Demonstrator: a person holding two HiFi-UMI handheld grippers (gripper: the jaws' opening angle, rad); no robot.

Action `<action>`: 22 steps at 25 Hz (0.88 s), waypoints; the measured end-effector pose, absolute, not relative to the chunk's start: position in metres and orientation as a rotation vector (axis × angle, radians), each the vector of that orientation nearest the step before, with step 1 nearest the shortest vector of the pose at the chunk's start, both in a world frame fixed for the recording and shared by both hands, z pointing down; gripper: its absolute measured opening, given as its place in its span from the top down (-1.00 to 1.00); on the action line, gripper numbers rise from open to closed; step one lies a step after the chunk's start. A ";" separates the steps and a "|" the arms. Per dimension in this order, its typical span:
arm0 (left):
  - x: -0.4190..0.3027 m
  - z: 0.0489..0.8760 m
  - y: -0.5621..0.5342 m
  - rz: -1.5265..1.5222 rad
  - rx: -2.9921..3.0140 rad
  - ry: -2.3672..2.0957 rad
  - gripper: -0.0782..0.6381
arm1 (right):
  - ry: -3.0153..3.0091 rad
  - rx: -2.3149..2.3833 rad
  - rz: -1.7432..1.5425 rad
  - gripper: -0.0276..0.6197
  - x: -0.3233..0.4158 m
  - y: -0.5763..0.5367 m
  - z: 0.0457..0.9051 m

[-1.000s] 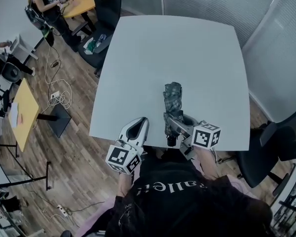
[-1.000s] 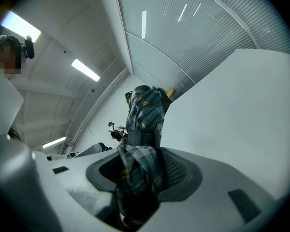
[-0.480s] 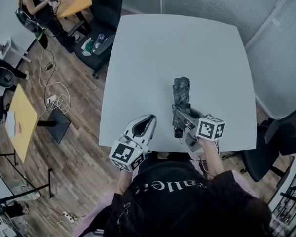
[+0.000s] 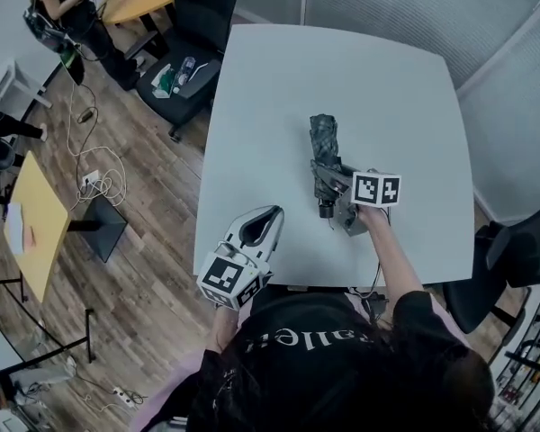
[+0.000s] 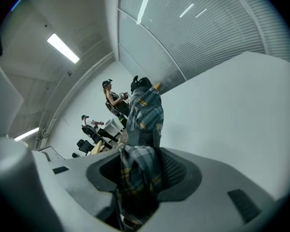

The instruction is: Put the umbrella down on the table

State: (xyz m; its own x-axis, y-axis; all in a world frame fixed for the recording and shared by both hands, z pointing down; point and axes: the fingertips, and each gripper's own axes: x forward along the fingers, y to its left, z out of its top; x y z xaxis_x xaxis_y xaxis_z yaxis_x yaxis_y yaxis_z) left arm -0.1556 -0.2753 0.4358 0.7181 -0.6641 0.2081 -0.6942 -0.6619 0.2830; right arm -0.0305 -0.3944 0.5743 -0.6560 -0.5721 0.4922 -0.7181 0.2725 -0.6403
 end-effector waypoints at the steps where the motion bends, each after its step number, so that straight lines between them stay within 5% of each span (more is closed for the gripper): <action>1: -0.161 0.436 -0.278 0.125 2.580 -1.059 0.69 | -2.356 1.215 1.348 0.32 -0.035 -0.405 0.579; 22: -0.240 0.458 -0.308 0.131 2.469 -1.170 0.69 | -2.009 1.164 1.225 0.26 -0.085 -0.484 0.691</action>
State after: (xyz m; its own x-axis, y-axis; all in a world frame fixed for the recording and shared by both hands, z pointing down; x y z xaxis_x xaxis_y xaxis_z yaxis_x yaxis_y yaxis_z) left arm -0.2403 -0.3083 0.4579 0.6444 -0.7219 0.2521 -0.7599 -0.5674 0.3172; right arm -0.0855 -0.4844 0.6915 -0.5020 -0.4038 0.7648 -0.8648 0.2254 -0.4487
